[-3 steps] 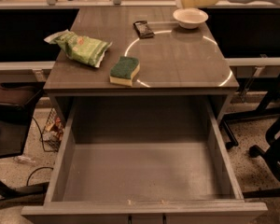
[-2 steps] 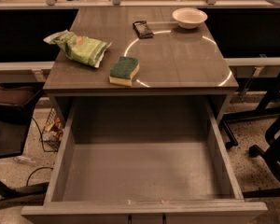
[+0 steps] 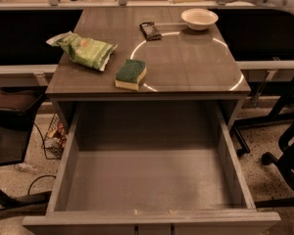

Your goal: Place rxbar chocolate into top drawer

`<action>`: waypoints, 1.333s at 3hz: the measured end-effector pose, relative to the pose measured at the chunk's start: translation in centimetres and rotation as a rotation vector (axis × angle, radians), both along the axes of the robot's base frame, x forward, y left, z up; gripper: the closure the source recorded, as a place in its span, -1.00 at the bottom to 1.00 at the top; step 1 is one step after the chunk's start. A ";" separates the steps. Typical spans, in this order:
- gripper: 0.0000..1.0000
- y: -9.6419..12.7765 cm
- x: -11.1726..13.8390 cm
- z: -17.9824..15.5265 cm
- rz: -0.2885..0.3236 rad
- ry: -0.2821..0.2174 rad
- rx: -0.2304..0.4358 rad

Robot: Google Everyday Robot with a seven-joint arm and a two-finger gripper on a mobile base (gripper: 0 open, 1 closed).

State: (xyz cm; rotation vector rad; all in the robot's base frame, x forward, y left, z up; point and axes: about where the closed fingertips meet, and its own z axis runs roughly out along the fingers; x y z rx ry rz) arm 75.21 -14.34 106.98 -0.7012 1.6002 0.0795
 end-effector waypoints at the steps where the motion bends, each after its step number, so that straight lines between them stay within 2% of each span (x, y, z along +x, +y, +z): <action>1: -1.00 3.1 4.5 -3.1 -0.029 0.073 0.024; 2: -1.00 6.5 8.5 -6.5 -0.026 0.137 0.063; 3: -1.00 8.7 11.2 -9.2 -0.015 0.183 0.079; 4: -1.00 9.9 13.1 -11.5 -0.007 0.217 0.082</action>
Offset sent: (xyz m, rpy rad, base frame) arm 0.1329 0.1007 -0.1045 0.1100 0.2129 -0.0288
